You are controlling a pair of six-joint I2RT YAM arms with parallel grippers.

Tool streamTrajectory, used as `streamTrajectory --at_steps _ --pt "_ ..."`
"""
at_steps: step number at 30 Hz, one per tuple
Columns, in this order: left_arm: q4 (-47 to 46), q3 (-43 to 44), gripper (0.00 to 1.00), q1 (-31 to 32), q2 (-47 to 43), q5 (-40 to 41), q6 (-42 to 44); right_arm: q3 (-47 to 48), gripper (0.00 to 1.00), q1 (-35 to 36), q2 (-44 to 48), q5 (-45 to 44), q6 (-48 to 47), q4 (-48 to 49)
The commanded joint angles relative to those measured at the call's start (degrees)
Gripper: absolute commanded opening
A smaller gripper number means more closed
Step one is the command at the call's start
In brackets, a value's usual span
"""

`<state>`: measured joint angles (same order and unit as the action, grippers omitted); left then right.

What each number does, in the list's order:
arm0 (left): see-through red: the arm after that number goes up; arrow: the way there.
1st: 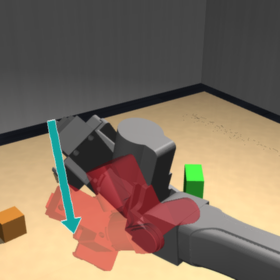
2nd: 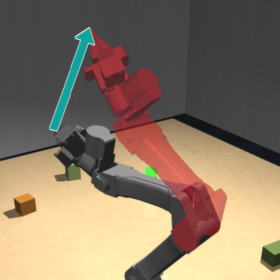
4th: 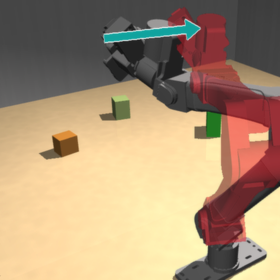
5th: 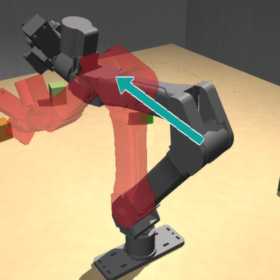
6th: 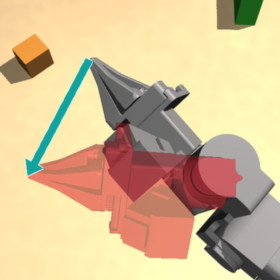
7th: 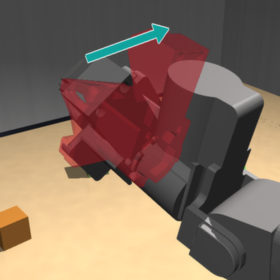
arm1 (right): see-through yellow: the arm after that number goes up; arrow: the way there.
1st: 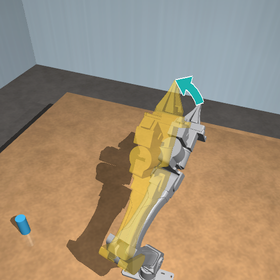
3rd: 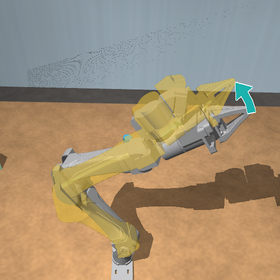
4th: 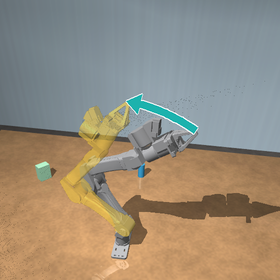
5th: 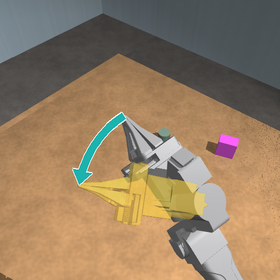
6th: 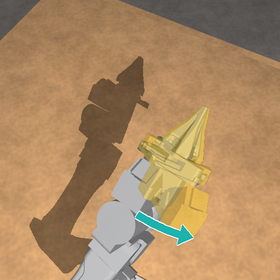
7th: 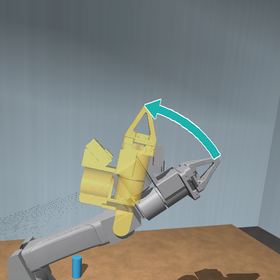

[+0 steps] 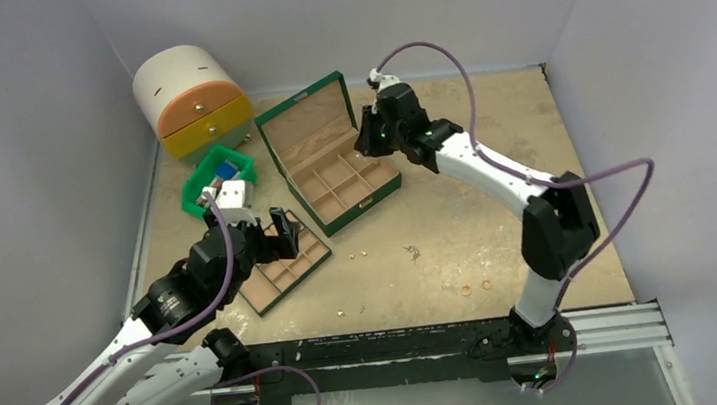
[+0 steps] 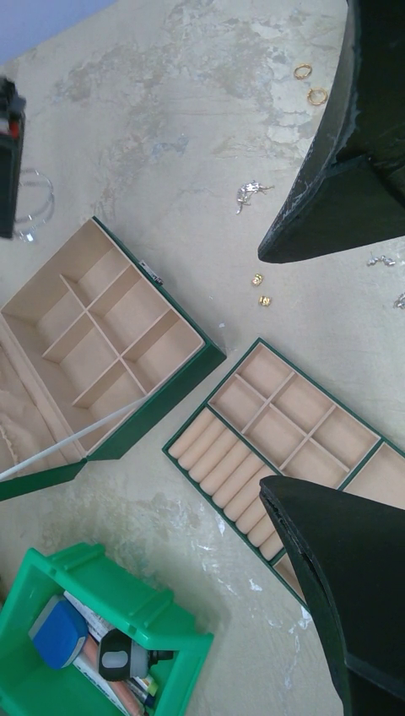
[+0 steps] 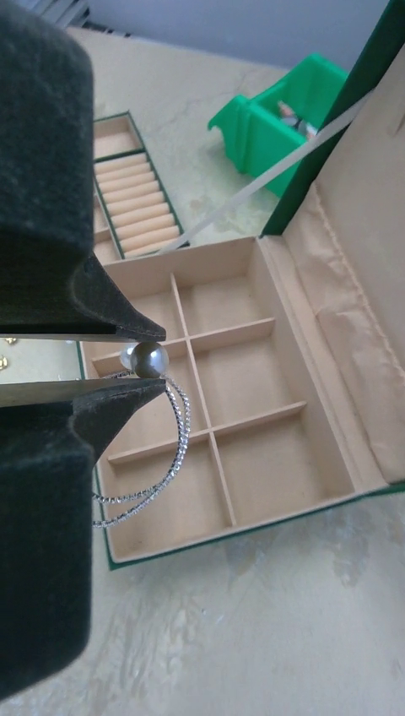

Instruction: Organize the mixed jewelry

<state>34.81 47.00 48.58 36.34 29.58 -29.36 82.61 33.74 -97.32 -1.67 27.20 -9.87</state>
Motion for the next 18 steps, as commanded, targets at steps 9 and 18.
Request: streamTrajectory --at_steps 9,18 --pt "-2.3 0.2 0.97 0.2 -0.8 0.5 0.2 7.9 0.00 0.0 -12.9 6.8 -3.3 -1.5" --pt "-2.2 0.2 0.97 0.3 -0.6 0.7 0.2 7.9 0.00 -1.8 -15.9 7.8 -3.9 -0.5"
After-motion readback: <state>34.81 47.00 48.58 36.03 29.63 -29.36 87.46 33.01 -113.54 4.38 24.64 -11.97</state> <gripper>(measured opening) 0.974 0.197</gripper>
